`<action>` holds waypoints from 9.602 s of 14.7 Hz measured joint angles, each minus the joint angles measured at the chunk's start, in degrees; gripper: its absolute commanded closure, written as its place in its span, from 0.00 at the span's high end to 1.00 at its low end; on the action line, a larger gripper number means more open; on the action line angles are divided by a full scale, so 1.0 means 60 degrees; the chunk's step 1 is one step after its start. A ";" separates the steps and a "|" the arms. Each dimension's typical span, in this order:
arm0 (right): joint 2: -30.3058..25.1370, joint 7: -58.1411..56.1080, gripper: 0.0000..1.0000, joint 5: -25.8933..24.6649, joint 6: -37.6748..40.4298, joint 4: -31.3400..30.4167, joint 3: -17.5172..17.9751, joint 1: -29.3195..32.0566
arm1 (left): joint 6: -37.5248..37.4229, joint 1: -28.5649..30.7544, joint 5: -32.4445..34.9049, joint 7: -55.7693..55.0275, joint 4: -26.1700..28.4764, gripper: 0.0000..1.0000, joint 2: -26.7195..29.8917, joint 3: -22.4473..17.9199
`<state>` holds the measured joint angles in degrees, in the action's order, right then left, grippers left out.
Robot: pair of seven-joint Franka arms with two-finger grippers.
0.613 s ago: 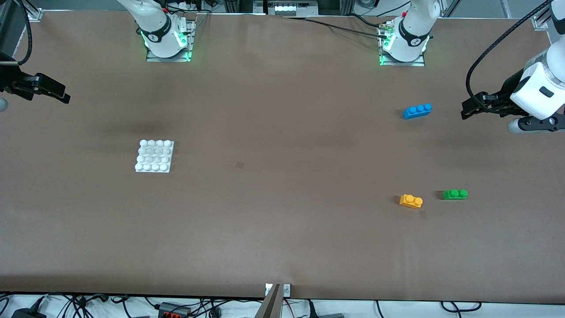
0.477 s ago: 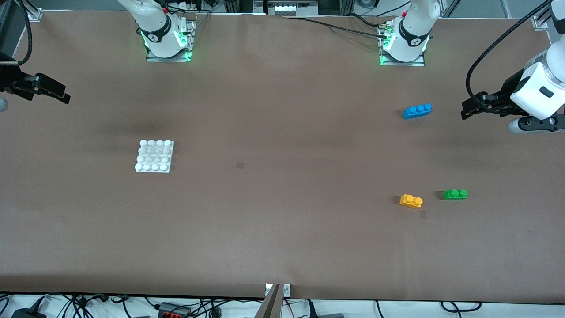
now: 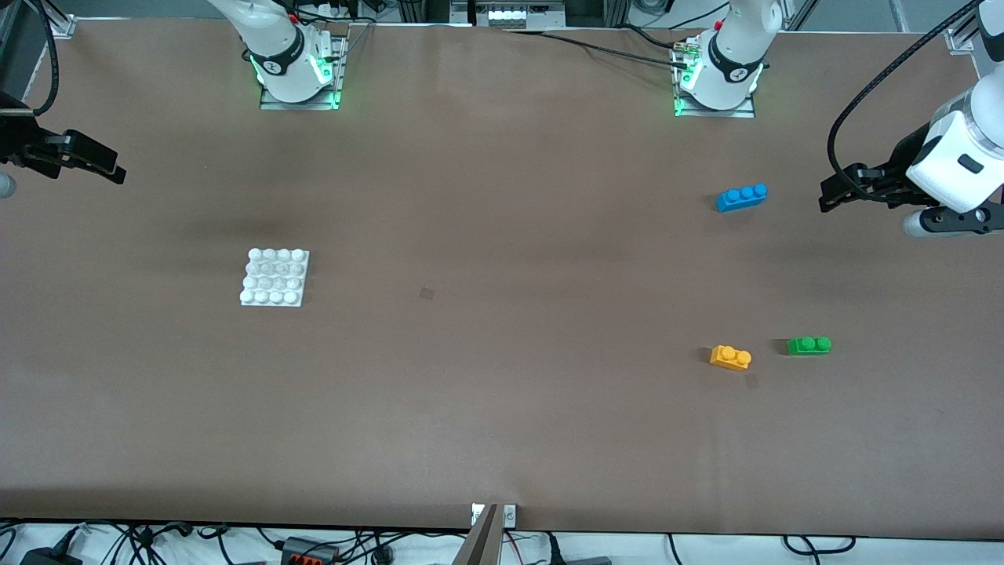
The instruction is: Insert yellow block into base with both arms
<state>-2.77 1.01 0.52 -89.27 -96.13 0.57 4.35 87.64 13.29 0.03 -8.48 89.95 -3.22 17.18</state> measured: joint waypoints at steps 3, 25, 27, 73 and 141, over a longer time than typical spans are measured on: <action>0.0000 0.0002 1.00 0.0000 0.0069 0.0000 0.0017 0.0000 | 0.0000 0.0000 0.0000 0.0000 0.0001 1.00 0.0000 0.0000; 0.2092 0.0175 1.00 0.0103 -0.1230 -0.0619 0.0144 -0.0200 | 0.0000 0.0000 0.0000 0.0086 0.0011 1.00 0.0000 0.0000; 0.2684 0.0176 1.00 0.0102 -0.2536 -0.1213 0.0132 -0.0143 | 0.0000 -0.0001 0.0000 0.0096 0.0013 1.00 -0.0003 0.0000; 0.4133 0.0505 0.59 0.0055 -0.9632 -0.5182 0.0183 -0.1273 | -0.0035 0.0010 -0.0127 0.0293 0.0030 1.00 -0.0016 -0.0016; 0.2633 0.2828 1.00 0.0749 0.1029 0.2054 0.0147 -0.2865 | 0.8298 -0.0795 0.3471 0.0947 0.1054 1.00 -0.6443 -0.0194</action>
<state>13.03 17.98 5.01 -83.09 -83.81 1.45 -12.84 137.43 8.52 20.86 -2.79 96.28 -41.88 16.01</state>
